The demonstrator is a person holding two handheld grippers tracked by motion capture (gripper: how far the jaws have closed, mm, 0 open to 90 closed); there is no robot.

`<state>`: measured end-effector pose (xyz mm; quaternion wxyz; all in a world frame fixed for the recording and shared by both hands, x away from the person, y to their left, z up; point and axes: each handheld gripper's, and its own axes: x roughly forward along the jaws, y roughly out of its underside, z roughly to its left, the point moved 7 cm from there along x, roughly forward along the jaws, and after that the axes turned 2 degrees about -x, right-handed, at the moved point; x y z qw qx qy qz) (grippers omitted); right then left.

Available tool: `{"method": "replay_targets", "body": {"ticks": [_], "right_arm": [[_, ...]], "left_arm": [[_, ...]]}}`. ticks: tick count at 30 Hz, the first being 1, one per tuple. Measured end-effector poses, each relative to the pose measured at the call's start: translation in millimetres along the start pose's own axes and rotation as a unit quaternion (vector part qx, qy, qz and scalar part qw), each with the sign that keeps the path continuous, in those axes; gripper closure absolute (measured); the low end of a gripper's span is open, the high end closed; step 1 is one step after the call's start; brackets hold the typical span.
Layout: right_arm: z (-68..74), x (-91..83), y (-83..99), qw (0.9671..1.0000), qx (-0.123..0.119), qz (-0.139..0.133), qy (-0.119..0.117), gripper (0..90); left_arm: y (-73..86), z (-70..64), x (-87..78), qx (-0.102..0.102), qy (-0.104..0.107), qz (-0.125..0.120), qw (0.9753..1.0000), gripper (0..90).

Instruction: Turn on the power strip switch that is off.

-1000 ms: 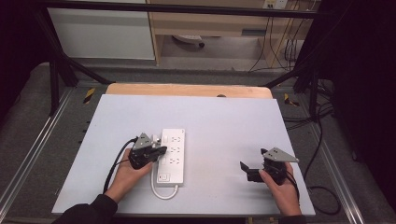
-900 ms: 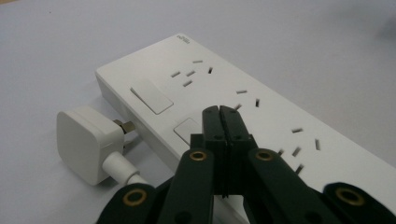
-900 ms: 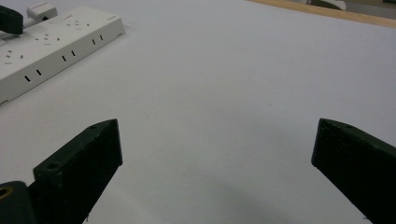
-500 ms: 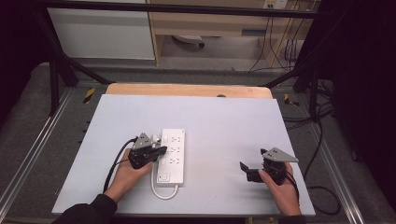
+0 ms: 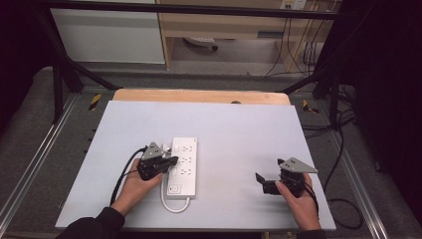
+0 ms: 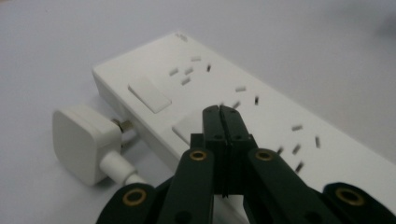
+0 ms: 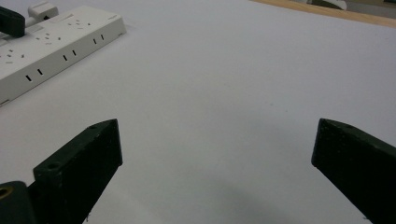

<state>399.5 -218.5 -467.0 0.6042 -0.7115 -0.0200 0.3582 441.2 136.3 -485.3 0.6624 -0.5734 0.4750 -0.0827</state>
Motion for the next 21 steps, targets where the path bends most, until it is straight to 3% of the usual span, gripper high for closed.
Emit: {"method": "replay_targets", "body": {"ticks": [6, 21], "right_arm": [[-0.2, -0.2, -0.1, 1.0, 0.0, -0.001, 0.0, 2.3], [-0.1, 0.3, -0.1, 1.0, 0.0, 0.0, 0.0, 2.3]], "left_arm": [[-0.2, -2.9, 1.1, 0.013, 0.0, 0.002, 0.9999, 90.0], [-1.1, -4.4, 0.3, 0.018, 0.001, -0.005, 0.9998, 90.0]]}}
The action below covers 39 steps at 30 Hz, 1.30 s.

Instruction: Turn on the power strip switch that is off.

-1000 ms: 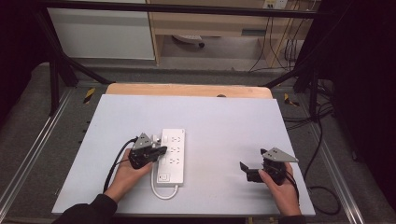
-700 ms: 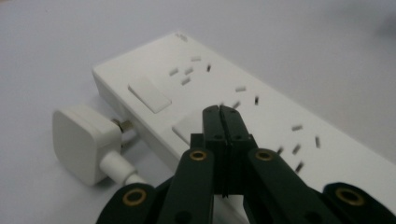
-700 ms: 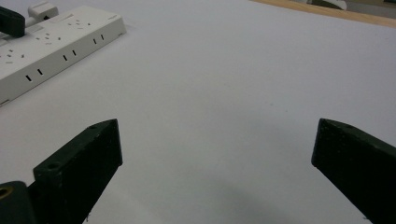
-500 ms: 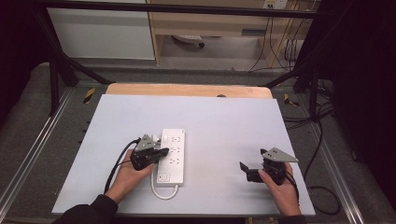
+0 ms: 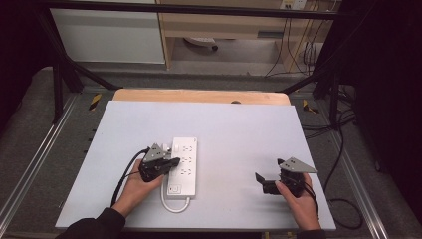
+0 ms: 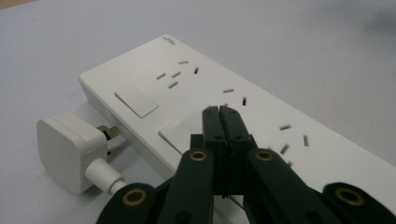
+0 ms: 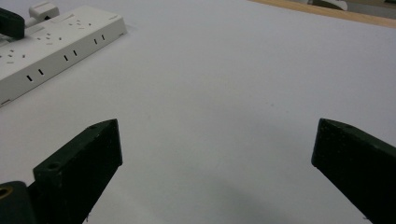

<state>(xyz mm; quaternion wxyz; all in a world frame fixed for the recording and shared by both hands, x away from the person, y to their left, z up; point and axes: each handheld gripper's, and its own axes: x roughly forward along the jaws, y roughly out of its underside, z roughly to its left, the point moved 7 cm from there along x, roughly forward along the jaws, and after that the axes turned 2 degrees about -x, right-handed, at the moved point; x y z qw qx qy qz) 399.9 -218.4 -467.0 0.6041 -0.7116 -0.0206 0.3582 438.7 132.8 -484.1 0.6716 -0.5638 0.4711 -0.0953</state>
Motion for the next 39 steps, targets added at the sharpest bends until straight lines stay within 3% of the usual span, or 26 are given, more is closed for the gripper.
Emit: {"method": "replay_targets", "body": {"ticks": [21, 39], "right_arm": [[-0.2, 0.5, 0.5, 1.0, -0.001, 0.002, 0.0, 2.3], [-0.3, 0.4, 0.6, 1.0, -0.001, 0.001, 0.0, 2.2]], "left_arm": [[-6.9, -2.1, -6.7, -0.015, 0.013, -0.022, 0.9995, 87.7], [-15.3, -1.9, -14.7, -0.031, 0.01, -0.046, 0.9984, 69.4]]}}
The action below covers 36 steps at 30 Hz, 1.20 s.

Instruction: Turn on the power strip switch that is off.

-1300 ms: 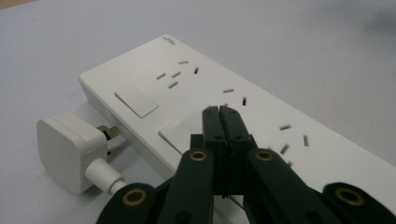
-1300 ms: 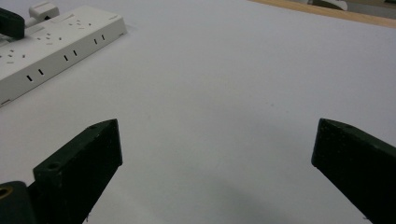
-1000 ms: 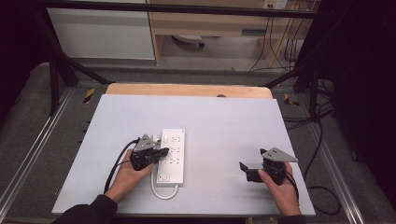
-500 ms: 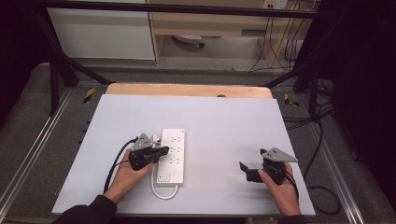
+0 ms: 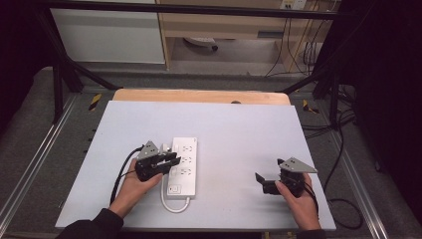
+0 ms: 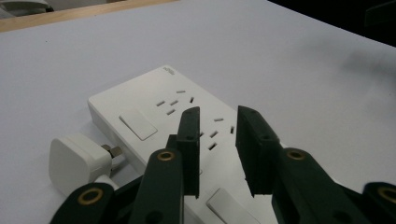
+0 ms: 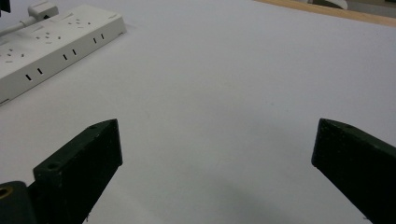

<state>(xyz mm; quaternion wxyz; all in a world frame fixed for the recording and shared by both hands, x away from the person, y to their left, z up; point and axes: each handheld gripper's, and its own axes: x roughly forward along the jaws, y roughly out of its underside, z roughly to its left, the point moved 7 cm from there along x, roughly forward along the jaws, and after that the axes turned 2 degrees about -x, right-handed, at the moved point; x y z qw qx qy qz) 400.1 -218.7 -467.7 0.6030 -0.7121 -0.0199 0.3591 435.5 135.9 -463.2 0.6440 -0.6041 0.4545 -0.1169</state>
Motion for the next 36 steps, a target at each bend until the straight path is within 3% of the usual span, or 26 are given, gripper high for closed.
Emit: {"method": "replay_targets", "body": {"ticks": [26, 36], "right_arm": [[0.0, 0.1, 0.1, 1.0, 0.0, 0.0, 0.0, 2.3], [0.5, 0.2, 0.2, 1.0, 0.001, 0.001, -0.002, 2.2]], "left_arm": [[-9.6, -2.1, -5.0, -0.012, 0.003, -0.027, 0.9996, 37.9], [-13.7, -2.8, -7.9, -0.019, -0.001, -0.034, 0.9992, 16.2]]}}
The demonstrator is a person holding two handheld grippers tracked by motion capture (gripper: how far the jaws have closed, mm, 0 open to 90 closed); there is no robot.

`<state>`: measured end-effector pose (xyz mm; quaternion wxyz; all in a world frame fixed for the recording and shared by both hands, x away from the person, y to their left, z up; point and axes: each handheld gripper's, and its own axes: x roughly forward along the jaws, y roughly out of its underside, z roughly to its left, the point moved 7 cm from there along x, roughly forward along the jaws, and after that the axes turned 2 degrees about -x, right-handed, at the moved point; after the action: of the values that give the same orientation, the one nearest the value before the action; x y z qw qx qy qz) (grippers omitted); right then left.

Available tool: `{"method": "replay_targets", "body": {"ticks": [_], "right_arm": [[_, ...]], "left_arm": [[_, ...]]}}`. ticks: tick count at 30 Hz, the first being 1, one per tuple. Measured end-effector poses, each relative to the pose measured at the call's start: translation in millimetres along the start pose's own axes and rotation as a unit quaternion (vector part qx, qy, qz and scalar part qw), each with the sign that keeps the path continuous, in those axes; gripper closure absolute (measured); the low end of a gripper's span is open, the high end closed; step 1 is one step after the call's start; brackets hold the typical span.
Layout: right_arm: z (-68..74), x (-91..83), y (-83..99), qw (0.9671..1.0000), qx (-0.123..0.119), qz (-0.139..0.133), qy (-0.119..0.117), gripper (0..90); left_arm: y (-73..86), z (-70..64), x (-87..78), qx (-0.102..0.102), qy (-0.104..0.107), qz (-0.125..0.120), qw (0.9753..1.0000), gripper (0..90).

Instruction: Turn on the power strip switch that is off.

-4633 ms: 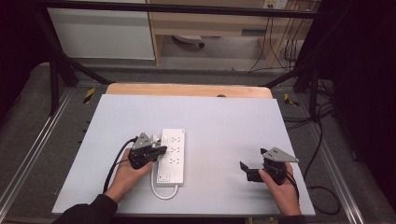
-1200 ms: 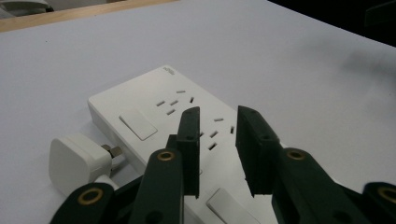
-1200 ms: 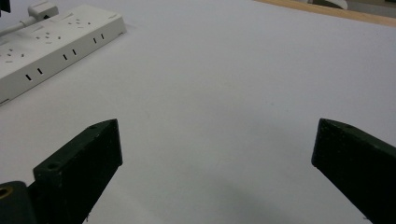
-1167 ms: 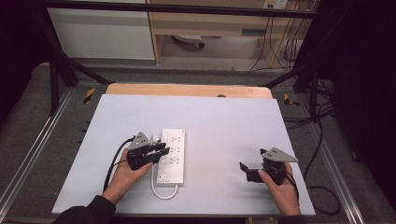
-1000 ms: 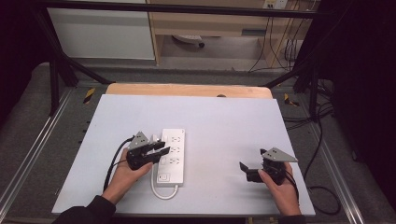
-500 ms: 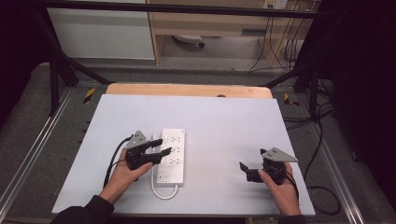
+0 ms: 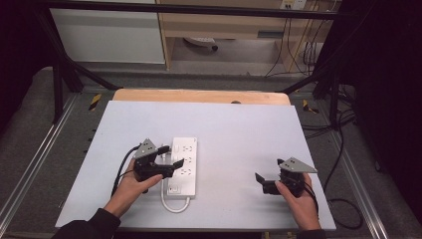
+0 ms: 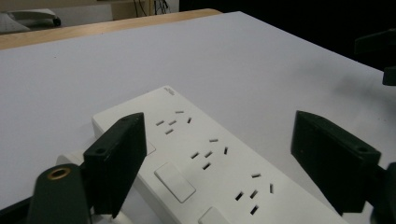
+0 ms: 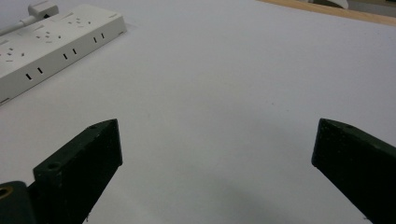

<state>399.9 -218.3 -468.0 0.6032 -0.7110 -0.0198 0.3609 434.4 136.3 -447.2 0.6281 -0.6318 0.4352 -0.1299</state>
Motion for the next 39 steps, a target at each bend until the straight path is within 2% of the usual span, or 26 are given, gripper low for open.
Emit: {"method": "replay_targets", "body": {"ticks": [3, 6, 10, 13, 22, 30, 36, 39], "right_arm": [[-0.1, 0.3, 0.0, 1.0, 0.001, 0.0, 0.0, 2.2], [0.3, 0.6, 0.1, 1.0, 0.001, 0.0, 0.0, 2.2], [0.3, 0.5, 0.2, 1.0, 0.0, 0.001, 0.0, 2.2], [0.2, 0.6, 0.3, 1.0, 0.002, 0.001, 0.0, 2.2], [-0.2, 0.3, 0.3, 1.0, 0.001, 0.001, 0.0, 2.2], [-0.2, 0.6, -0.2, 1.0, 0.002, -0.001, 0.0, 2.2], [-0.5, 0.0, -0.4, 1.0, 0.002, -0.002, 0.0, 2.2], [-1.0, 0.5, -0.2, 1.0, 0.0, -0.002, 0.0, 2.2]], "left_arm": [[-1.8, 1.0, -3.6, -0.003, 0.003, -0.005, 1.0, 9.6], [-3.4, 3.4, -7.9, -0.009, -0.002, -0.007, 0.9999, 7.4], [-5.1, 6.7, -15.0, -0.02, -0.008, -0.008, 0.9997, 7.2], [-5.6, 5.9, -20.4, -0.015, -0.001, -0.01, 0.9998, 7.1], [-5.4, 9.0, -34.7, -0.023, -0.016, -0.007, 0.9996, 7.1], [-8.9, 15.8, -53.7, -0.026, -0.03, -0.021, 0.999, 7.1], [-6.0, 17.7, -65.0, -0.016, -0.04, -0.015, 0.999, 7.1], [-2.9, 20.9, -73.2, -0.017, -0.046, -0.01, 0.9987, 7.1]]}}
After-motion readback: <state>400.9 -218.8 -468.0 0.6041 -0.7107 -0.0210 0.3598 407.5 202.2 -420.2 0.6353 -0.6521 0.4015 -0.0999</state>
